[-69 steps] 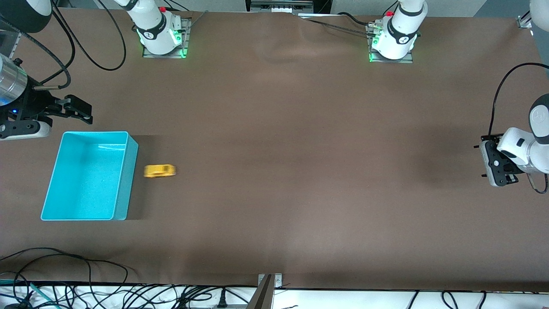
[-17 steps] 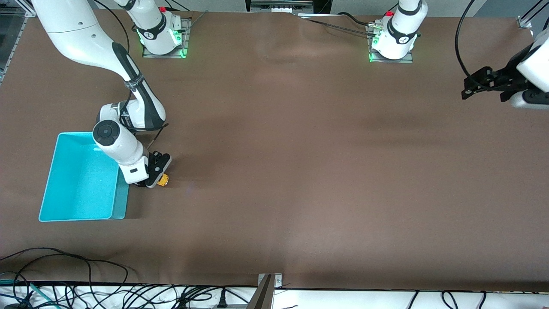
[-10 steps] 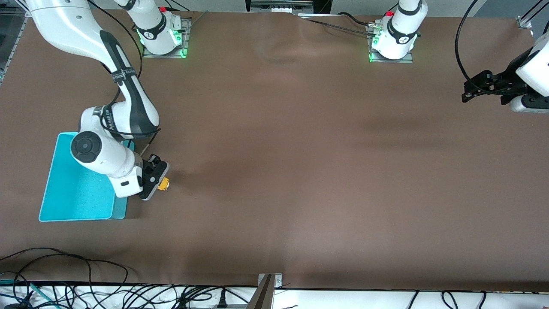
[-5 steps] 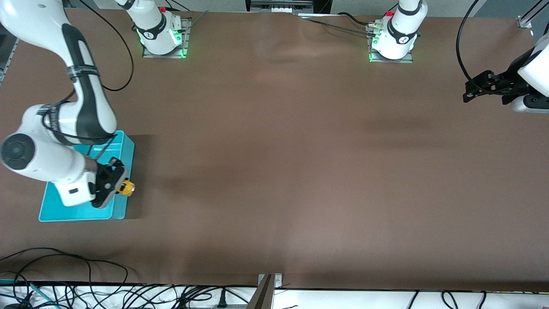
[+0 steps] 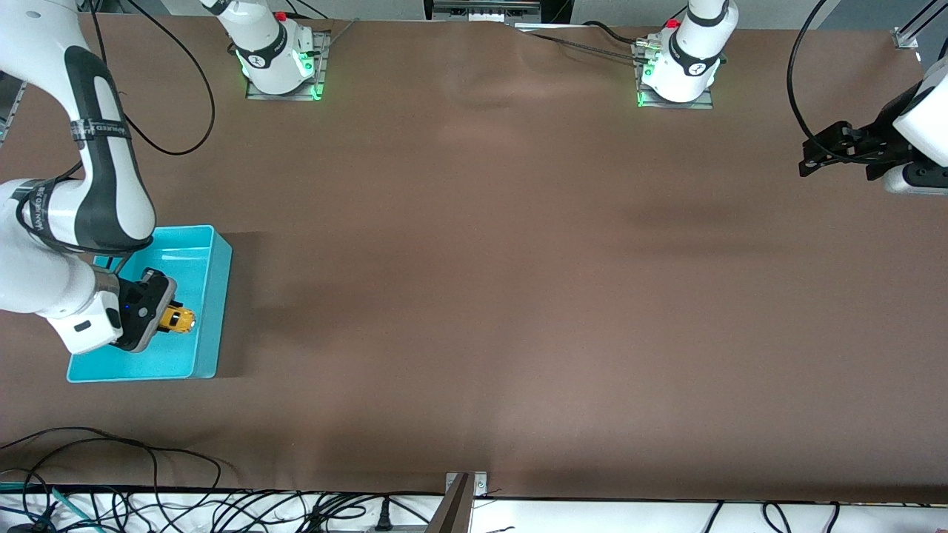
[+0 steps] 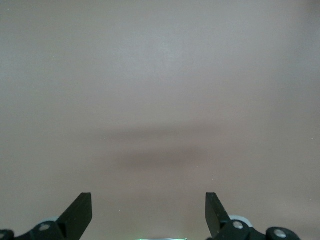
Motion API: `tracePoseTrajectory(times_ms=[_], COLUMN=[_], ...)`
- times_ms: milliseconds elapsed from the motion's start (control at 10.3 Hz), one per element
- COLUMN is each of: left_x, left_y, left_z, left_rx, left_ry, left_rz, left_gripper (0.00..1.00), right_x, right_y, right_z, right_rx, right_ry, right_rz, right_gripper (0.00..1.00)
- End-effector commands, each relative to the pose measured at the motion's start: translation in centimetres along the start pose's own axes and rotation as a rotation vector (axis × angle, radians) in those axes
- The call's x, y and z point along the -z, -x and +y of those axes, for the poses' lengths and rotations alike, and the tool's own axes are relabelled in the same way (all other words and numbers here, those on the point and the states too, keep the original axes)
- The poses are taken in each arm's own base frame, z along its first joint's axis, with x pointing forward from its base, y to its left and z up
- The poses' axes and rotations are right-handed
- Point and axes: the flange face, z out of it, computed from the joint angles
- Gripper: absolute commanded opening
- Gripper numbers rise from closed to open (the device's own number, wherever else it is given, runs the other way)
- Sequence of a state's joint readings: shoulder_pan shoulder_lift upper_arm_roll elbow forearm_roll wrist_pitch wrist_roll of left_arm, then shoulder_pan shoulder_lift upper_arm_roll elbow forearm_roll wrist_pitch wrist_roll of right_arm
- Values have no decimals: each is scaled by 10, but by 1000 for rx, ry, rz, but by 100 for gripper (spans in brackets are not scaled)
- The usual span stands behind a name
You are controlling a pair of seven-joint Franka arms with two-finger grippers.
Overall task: Wind up and store yellow beetle car
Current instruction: 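Carry the car with the right gripper into the turquoise bin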
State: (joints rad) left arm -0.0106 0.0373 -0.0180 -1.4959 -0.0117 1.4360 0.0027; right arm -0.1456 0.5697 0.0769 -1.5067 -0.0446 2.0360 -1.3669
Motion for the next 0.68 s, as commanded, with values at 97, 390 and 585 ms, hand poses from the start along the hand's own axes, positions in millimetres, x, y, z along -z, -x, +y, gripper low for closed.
tracePoseTrajectory(times_ms=[97,390,585], left_x=[8,8,25], left_y=[2,2,5], left_z=[7,8,6], left_rx=[-4,-5,-2], left_ry=[-23,-25,-17], left_rz=[4,1,34], left_gripper=[100,100,100], right_x=[-32,-64,-77], right_y=[25,36,37], right_z=[9,9,7], right_rx=[77,89,89], right_ry=[-14,-46,-58], right_rz=[25,28,27], right_gripper=[0,0,0])
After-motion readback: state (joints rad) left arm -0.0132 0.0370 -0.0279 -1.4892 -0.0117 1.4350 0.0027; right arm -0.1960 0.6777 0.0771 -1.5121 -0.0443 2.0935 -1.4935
